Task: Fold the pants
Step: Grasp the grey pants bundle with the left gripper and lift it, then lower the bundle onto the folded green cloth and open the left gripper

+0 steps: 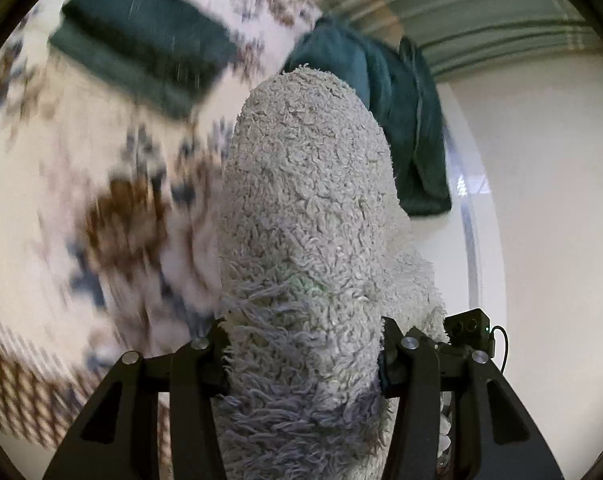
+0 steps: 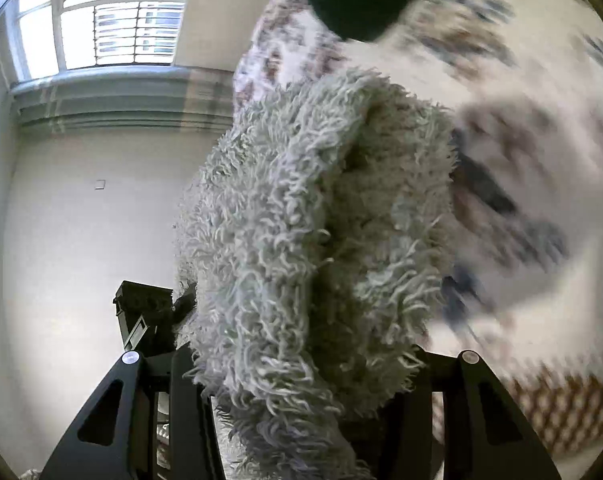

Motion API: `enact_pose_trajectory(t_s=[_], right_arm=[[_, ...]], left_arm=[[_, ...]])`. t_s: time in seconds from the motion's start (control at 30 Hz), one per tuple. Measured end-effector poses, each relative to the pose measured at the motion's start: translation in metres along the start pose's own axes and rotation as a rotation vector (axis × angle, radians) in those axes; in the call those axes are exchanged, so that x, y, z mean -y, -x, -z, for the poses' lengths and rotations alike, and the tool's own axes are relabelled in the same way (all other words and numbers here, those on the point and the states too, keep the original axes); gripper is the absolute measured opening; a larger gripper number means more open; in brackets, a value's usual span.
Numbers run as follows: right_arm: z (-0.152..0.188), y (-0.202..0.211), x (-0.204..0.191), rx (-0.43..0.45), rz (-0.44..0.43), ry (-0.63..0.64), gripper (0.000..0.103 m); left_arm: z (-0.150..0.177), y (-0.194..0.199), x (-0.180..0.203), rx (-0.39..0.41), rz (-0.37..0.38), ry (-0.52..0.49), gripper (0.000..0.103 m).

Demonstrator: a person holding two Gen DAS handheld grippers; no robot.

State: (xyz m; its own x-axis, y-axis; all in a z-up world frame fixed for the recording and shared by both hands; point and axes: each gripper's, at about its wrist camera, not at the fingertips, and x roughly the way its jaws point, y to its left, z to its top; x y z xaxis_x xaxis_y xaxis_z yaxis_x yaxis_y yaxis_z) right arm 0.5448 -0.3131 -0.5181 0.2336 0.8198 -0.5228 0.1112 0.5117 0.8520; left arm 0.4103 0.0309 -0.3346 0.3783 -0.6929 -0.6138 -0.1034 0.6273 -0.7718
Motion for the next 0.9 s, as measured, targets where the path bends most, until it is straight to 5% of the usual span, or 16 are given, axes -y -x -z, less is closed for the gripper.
enact_pose_trajectory(t_s=[0.2,0.43,0.53,0.67,0.73,0.8,0.9], right_arm=[[-0.107,-0.122,-0.094,0.034,-0.001,0.020,0.048],[-0.213,-0.261,-0.156,0.023,0.011,0.045,0.048],[-0.238,-0.309,-0.164,0.019,0.073,0.059,0.048],[-0.254,-0.358,-0.148,-0.030,0.185,0.030,0.051],[-0.243,-0.358,-0.141,-0.048,0.242,0.019,0.071],[-0.242,-0.356,-0.141,-0.034,0.271,0.021,0.080],[-0.240,-0.349,-0.141,-0.016,0.333,0.037,0.094]], left_arm=[[-0.171,0.043,-0.038,0.046,0.003,-0.050,0.046],[-0.327,0.051,-0.113,0.093,-0.034,-0.071,0.046],[-0.366,0.038,-0.154,0.090,-0.056,-0.049,0.047],[-0.384,0.005,-0.197,0.023,-0.220,-0.018,0.050],[-0.384,-0.001,-0.208,0.010,-0.260,-0.022,0.056],[-0.382,0.001,-0.205,0.019,-0.321,-0.044,0.078],[-0.377,0.007,-0.197,0.031,-0.401,-0.088,0.085]])
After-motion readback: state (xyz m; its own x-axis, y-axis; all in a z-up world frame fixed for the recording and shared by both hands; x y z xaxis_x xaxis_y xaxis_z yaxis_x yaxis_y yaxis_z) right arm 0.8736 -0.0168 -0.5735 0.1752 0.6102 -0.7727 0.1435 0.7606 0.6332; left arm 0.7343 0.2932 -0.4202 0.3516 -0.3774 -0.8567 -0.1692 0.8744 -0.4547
